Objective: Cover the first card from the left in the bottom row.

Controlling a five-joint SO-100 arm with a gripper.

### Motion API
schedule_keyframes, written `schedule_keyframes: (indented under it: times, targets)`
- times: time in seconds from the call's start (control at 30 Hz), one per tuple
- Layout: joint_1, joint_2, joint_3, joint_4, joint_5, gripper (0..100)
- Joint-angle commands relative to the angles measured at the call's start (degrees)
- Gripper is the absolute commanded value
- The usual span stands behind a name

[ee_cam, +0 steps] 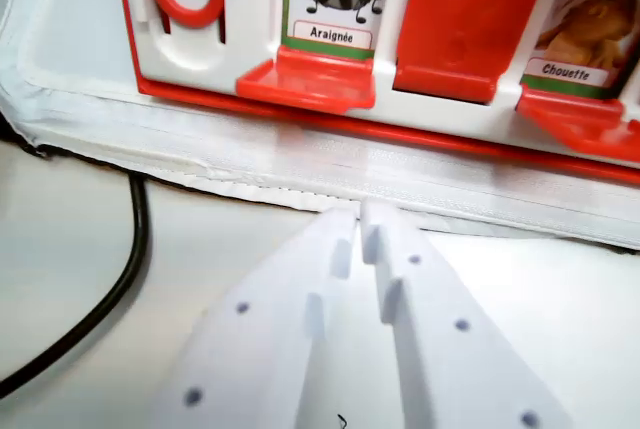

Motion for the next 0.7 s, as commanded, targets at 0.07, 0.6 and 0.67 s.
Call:
schedule_keyframes:
  times: [0.07, 0.6, 0.67]
  targets:
    - [-0.97, -5.19, -8.61, -4.48, 0.26, 0]
    - [-1.93, -16.26, -18.72, -5.36, 0.88, 0]
    - [-2.02, -17.49, -20.13, -5.45, 0.97, 0]
